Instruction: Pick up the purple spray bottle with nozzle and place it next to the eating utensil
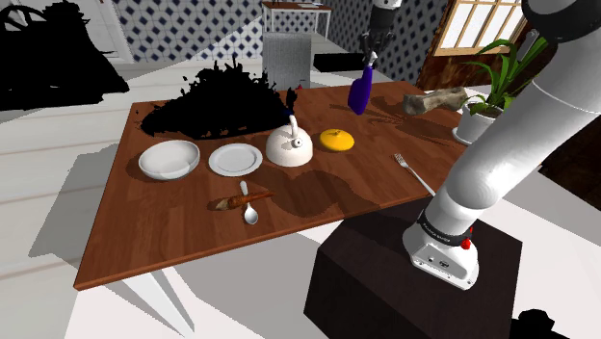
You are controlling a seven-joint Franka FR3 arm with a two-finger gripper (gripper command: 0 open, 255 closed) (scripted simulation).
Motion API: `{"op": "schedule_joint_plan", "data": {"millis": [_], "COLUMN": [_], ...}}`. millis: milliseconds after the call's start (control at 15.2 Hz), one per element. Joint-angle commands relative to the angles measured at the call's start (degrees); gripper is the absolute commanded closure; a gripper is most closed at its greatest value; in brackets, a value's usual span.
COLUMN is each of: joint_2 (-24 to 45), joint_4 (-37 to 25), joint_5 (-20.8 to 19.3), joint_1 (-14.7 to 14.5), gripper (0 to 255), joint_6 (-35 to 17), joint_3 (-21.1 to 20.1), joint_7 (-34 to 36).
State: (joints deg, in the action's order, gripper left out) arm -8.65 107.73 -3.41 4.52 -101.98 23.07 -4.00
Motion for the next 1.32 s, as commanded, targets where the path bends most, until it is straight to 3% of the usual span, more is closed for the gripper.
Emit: {"op": "schedule_joint_plan", "data": {"millis": [0,594,1254], "joint_2": [-2.8,-11.7,-15.4], "joint_4": [1.3,4.5,1.6], "joint_5": [-0.9,-1.6,1.1], "joint_1": [-0.9,-4.6,-8.7], "gripper": [255,255,255], "joint_6": [1.4,7.5,14.8], "joint_3": [-1.7,-10.4,-20.2], "joint_7": [2.9,15.2,28.3]}}
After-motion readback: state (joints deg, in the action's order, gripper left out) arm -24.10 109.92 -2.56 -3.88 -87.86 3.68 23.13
